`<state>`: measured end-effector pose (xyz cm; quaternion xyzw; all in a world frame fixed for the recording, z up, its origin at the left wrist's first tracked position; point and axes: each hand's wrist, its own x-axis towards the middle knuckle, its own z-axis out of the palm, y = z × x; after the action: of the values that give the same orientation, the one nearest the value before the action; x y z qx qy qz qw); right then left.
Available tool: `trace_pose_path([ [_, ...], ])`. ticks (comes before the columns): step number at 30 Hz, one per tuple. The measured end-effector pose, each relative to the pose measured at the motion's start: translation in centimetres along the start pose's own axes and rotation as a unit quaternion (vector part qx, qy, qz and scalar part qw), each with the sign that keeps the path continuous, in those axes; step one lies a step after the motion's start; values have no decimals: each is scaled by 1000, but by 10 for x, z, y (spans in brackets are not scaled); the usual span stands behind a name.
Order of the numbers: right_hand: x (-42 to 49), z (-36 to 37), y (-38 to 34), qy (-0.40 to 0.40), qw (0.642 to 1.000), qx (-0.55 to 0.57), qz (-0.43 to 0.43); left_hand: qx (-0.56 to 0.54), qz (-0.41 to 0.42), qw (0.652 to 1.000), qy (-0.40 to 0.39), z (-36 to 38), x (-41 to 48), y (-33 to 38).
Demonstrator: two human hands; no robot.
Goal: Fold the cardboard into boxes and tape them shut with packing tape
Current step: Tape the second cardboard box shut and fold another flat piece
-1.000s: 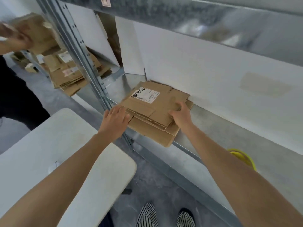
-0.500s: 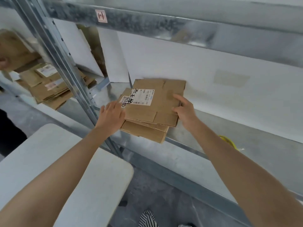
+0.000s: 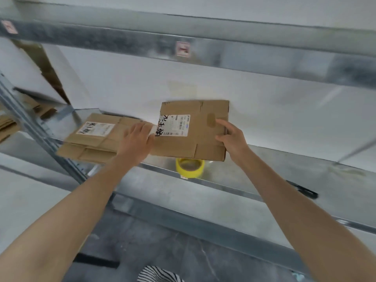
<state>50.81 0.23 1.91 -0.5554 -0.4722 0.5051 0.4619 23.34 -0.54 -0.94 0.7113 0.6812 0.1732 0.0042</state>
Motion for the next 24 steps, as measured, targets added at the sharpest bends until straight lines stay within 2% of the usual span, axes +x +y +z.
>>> trace_pose_path([
  [8,-27,-148,22,-3,1000,13,22,-40,-14,998,-39,46,-21,147],
  [12,-35,-194,30,-2,999,38,36,-182,-63,979,-68,55,-14,202],
  [15,-39,-212,39,-7,998,38,43,-327,-141,928,-111,60,-9,233],
  [17,-39,-220,43,-4,999,0,41,-378,-174,902,-110,65,-6,243],
  [21,-39,-221,47,4,993,-119,22,-412,-184,889,-84,71,-3,254],
  [24,-38,-207,53,31,991,-127,26,-424,-155,891,-48,67,-6,260],
])
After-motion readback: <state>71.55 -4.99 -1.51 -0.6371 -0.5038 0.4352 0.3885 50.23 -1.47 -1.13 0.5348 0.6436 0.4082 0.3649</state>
